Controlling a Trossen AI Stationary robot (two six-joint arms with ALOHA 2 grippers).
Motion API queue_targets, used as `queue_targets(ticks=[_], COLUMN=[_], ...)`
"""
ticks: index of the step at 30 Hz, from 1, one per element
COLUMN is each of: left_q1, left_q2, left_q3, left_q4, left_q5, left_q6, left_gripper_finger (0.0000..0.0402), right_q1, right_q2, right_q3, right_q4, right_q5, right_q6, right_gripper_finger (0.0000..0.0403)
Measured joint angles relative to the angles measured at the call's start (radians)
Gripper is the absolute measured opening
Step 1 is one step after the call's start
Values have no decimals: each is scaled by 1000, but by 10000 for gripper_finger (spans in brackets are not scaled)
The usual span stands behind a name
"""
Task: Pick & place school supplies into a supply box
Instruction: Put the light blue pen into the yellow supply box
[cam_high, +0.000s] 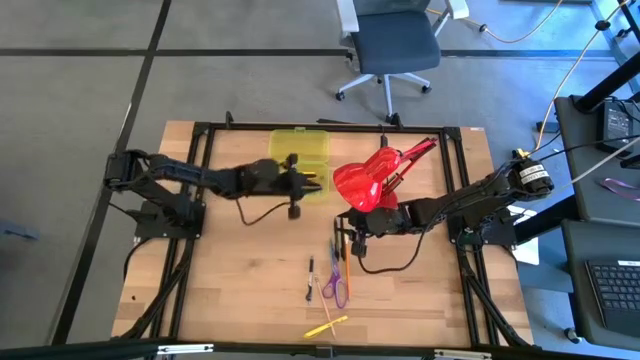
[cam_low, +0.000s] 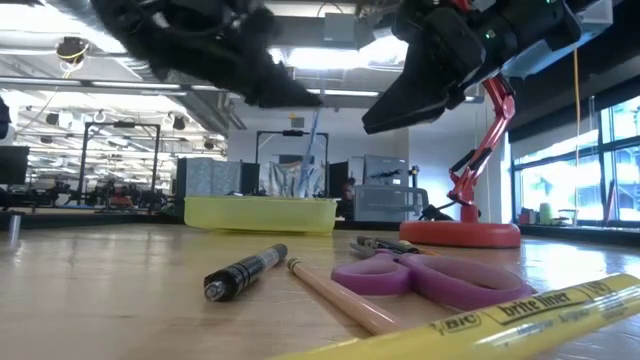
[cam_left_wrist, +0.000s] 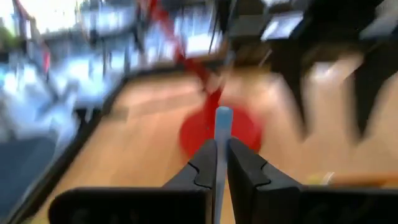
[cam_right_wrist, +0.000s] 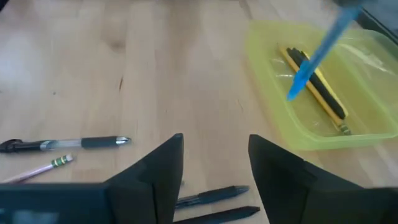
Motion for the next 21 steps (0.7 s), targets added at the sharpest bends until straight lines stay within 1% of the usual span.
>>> queue_targets(ticks=[2,4,6,8,12,16,21], left_q1=[30,56,81,107,162,212,247], left_q2=[0,0,0,0,27,81,149], left_q3=[80,153,211,254,296,300,300], left_q4=[-194,-346,-487,-589,-694,-709,-709], left_q5=[-28,-54,-71,-72,-49,15,32], left_q6=[0,0,-10,-20,-29,-30,-35], left_gripper_finger=[9,9,9,9,8,8,8], right_q1=[0,0,0,0,0,0,0], right_q2=[0,0,0,0,0,0,0], right_q3=[0,0,0,0,0,0,0], right_q4=[-3,-2,-2,-2,-2,-5,-23], right_q5=[-7,-7,-7,-7,-8,-9,-10], right_q6=[-1,-1,-1,-1,-1,4,22], right_gripper_finger=[185,185,185,185,185,185,185])
